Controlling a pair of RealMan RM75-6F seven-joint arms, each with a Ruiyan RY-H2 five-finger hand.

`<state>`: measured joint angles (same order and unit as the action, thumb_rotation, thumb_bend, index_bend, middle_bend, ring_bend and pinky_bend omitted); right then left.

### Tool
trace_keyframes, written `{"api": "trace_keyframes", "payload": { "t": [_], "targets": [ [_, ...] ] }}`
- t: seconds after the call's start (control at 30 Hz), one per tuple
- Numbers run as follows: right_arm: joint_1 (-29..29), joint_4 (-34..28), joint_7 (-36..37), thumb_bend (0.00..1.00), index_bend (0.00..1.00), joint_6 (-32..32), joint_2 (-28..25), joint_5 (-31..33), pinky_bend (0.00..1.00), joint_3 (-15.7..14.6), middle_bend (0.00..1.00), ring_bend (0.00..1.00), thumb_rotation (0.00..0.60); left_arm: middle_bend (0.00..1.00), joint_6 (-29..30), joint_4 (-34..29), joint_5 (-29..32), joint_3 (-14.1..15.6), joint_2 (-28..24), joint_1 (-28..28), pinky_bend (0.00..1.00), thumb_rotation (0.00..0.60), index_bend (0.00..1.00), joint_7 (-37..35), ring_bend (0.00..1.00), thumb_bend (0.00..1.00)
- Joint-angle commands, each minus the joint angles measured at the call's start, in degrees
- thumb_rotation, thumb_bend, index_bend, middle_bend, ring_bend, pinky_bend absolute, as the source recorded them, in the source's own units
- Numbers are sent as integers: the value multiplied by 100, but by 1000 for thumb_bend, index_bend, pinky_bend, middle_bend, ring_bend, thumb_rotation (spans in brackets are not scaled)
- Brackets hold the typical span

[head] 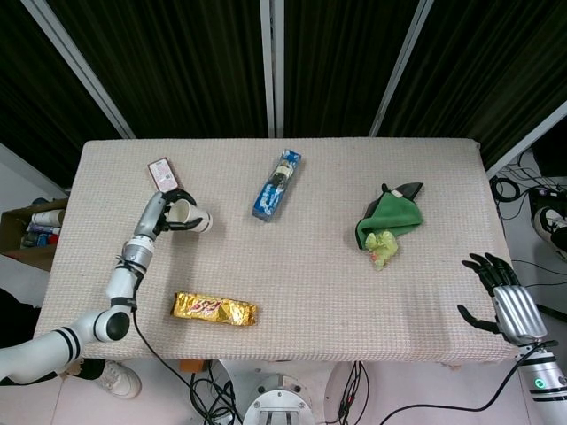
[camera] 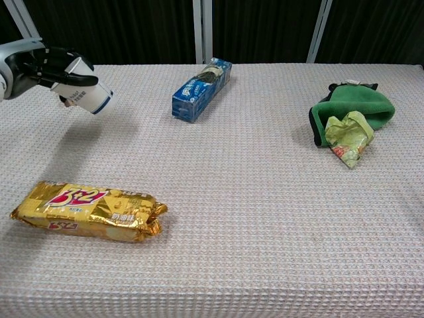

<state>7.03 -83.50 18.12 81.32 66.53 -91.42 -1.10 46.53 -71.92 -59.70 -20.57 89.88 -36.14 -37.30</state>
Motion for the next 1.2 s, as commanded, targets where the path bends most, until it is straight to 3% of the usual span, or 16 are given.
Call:
{"api": "trace_keyframes", "payload": {
  "t": [0.03,0.17,0.3,0.4,0.5,0.63,0.9,1.03,1.2],
  "targets": [
    [2,-4,-7,214,174,-3,3,-1,83,0,125,11,600,448,-472,313,-210,-240,366,250,481,600,470,-1565,422,175],
    [15,-27,-42,214,174,-12,-3,-13,84,1,125,11,600,444,-493,988,-396,-75,714,204,377,600,462,-1599,421,175],
    [19,-61,-74,214,174,-4,-23,-23,84,4,125,11,600,437,-507,1348,-515,57,840,163,342,600,448,-1412,416,175],
    [24,-76,-88,214,174,-11,-26,-27,84,1,125,11,600,390,-531,1439,-579,194,751,139,245,600,399,-997,312,175],
    [27,-76,-83,214,173,-6,-22,-49,84,-7,125,11,600,291,-192,1464,-524,303,639,164,184,600,317,-18,182,174],
    [22,-47,-47,214,173,5,-9,-56,84,-12,125,11,600,239,241,979,-304,291,327,295,180,600,275,986,144,175],
    [64,-1,-10,214,173,-11,15,-110,84,-16,125,11,600,197,889,-798,-313,556,-584,365,178,600,238,3215,127,174],
    [75,4,-8,214,173,-16,19,-113,84,-15,125,11,600,192,919,-1198,-45,745,-561,83,175,600,238,4710,127,174],
    [61,36,20,214,173,-11,30,-96,84,-26,125,11,600,188,997,-1126,712,868,-139,-381,167,600,238,6509,127,174]
  ]
}}
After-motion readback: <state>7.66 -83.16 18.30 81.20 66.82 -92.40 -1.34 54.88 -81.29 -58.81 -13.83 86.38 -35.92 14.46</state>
